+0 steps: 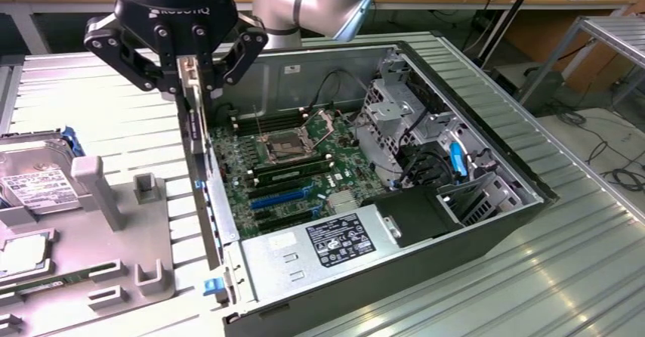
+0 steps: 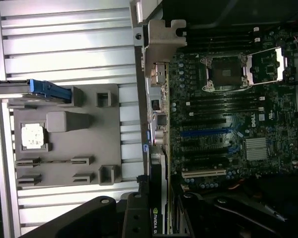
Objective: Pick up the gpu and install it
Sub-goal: 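Pick up the gpu and move the gpu toward the slot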
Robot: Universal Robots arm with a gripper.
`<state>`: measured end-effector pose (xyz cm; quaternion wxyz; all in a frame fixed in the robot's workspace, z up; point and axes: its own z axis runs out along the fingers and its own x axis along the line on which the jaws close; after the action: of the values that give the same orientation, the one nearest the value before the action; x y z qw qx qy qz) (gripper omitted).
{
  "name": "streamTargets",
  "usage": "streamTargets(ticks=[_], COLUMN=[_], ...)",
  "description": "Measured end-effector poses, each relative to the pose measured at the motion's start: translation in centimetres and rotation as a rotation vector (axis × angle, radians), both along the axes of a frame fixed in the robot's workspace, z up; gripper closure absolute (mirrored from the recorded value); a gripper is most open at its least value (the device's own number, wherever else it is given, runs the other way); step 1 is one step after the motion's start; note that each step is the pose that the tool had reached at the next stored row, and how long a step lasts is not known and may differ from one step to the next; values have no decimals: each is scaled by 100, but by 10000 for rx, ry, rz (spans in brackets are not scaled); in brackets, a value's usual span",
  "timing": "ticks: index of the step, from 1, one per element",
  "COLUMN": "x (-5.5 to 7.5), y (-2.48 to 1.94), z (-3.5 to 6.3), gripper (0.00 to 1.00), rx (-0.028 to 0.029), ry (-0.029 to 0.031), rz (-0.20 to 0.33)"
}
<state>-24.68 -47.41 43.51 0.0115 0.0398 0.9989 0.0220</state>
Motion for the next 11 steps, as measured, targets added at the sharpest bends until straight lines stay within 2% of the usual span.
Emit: streamTargets(ticks=[11], x=[183], y=[0], z=[0], gripper=[73], rx=[0], ry=[0], rz=[0])
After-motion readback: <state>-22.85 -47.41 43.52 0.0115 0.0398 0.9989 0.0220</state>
